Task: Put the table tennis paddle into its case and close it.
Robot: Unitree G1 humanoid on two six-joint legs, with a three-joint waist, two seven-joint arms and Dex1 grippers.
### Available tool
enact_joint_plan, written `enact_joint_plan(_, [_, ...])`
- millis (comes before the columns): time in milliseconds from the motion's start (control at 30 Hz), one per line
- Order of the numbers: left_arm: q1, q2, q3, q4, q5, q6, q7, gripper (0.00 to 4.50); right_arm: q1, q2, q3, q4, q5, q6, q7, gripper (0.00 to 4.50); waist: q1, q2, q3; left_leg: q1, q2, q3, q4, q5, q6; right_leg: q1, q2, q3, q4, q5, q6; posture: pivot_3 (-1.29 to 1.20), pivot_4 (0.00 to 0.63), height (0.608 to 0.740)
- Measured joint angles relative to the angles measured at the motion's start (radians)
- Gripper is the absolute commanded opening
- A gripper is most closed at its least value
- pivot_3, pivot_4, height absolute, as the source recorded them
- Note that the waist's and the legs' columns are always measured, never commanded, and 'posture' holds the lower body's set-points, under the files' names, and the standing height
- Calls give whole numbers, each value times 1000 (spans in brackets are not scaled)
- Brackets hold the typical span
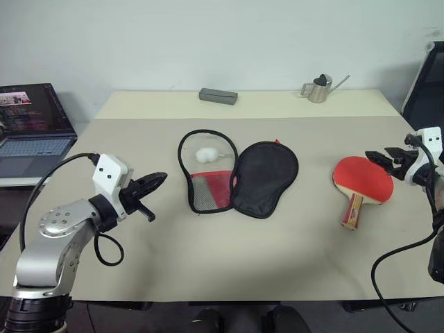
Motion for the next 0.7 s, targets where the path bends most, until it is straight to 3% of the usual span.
enact_joint_plan(400, [10, -9, 3, 14, 14, -41, 6, 0, -1, -33, -35, 27, -13, -17, 16, 3573, -1, 0, 0, 3, 5, 15, 0, -3, 4, -1, 6, 12, 0, 1, 2, 0, 150, 740])
enact_joint_plan(700, [28, 4, 76, 71, 14, -85, -30, 0, 34, -19, -43, -6, -5, -21, 48, 3573, -2, 0, 0, 3, 13, 21, 0, -5, 3, -6, 12, 19, 0, 3, 0, 0, 150, 740])
